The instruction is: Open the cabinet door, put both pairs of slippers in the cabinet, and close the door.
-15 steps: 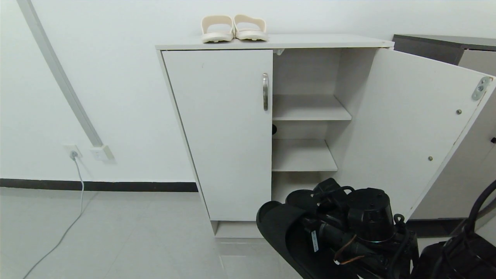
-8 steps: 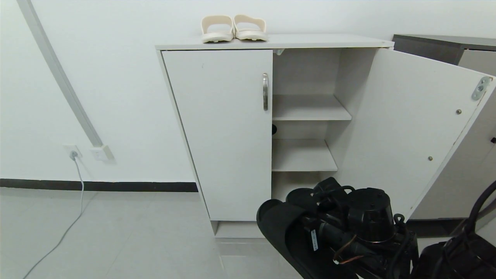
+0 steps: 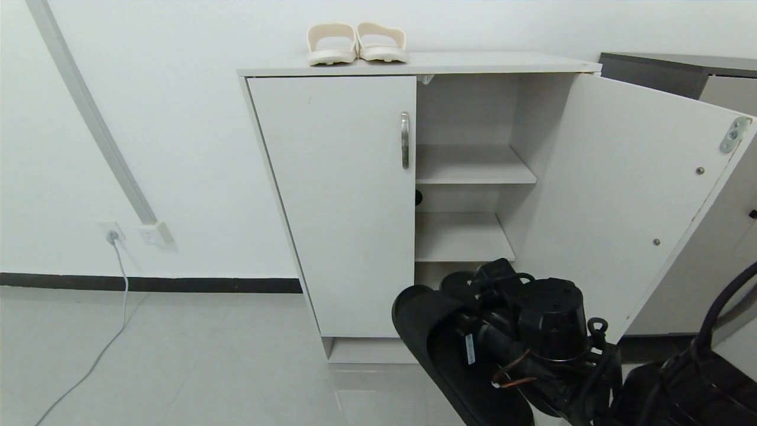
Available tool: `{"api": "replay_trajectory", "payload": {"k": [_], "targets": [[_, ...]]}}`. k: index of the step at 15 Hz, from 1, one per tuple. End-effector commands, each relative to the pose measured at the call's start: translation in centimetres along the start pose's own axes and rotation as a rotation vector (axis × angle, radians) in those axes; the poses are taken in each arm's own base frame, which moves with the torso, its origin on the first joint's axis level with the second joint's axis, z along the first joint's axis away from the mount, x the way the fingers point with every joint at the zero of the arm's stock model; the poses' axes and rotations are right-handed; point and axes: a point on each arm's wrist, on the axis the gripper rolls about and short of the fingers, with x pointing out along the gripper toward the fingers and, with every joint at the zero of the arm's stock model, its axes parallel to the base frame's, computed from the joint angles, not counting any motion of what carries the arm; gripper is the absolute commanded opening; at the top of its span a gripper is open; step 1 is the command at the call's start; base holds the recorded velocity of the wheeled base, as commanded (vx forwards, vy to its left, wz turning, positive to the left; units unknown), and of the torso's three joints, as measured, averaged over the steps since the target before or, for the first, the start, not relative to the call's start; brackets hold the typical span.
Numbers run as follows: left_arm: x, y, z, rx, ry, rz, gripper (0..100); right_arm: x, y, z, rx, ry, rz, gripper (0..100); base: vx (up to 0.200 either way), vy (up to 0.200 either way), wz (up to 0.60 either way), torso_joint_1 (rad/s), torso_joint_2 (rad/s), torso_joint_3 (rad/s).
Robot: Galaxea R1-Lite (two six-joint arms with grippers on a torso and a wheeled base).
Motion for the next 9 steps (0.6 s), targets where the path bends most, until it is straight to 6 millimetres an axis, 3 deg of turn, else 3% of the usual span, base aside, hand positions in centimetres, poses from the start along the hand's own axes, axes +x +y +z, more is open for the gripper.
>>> {"api": "replay_trajectory", "payload": {"k": [1, 3, 4, 7, 9], "targets": [[0.0, 0.0, 0.0, -0.001, -0.004, 0.0, 0, 1.9, 1.0, 0.6, 0.008, -0.035, -0.035, 0, 0.0, 0.0, 0.0, 0.0, 0.0, 0.0], [0.0, 0.0, 0.0, 0.004, -0.004, -0.003, 0, 7.3, 1.2, 1.3, 0.049, -0.113, -0.303, 0, 0.0, 0.0, 0.0, 0.0, 0.0, 0.0], [0.0, 0.0, 0.0, 0.002, -0.006, -0.002, 0, 8.9, 1.1, 1.9, 0.077, -0.152, -0.378, 0, 0.0, 0.0, 0.0, 0.0, 0.0, 0.0], [0.0, 0.0, 0.0, 0.002, -0.004, 0.0, 0, 9.1, 0.4, 2.8, 0.09, -0.168, -0.454, 0, 0.0, 0.0, 0.0, 0.0, 0.0, 0.0], [0.0, 0.0, 0.0, 0.01, -0.004, 0.001, 0, 8.9, 0.1, 3.2, 0.096, -0.177, -0.487, 0, 0.0, -0.2, 0.0, 0.002, 0.0, 0.002]]}}
